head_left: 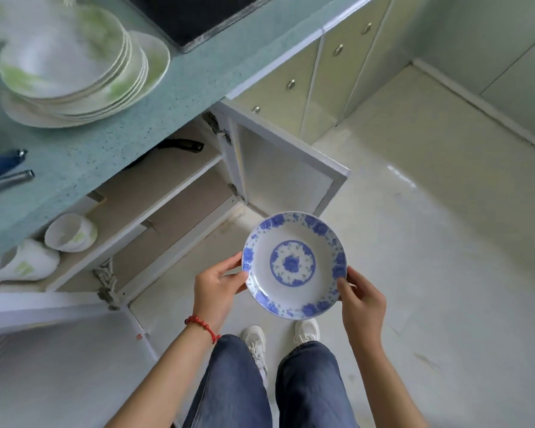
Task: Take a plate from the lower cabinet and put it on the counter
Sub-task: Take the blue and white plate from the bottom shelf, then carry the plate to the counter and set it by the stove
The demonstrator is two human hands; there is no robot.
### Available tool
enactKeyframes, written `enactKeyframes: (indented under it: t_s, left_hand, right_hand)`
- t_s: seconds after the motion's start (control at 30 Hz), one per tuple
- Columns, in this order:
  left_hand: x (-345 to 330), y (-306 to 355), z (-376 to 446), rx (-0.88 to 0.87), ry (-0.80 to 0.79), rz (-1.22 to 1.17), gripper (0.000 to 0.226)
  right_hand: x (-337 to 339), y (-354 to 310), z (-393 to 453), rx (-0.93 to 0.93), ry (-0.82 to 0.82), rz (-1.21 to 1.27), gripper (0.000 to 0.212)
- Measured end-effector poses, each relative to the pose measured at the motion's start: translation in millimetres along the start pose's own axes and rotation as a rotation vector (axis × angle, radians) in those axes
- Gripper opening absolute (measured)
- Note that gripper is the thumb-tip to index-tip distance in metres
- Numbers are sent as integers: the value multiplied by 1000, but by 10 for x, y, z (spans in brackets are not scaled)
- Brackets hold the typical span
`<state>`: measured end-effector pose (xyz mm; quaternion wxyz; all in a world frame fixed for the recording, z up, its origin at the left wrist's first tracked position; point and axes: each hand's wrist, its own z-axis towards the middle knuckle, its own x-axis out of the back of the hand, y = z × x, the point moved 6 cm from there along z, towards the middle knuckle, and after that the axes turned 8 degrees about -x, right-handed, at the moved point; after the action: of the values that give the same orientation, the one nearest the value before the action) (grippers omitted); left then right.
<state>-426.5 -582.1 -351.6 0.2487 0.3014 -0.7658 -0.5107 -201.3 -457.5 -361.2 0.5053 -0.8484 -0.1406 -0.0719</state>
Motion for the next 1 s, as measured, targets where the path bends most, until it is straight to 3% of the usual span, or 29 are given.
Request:
enactKeyframes:
  t_s: [0.47, 1.0]
  left_hand:
    - [-2093, 637, -394, -29, -538, 83, 37]
    - [-4268, 1360, -406, -95, -760, 130, 32]
  right_hand:
    - [2017, 3, -281, -56, 464, 205, 24]
    - [3519, -441, 506, -23, 684, 308, 23]
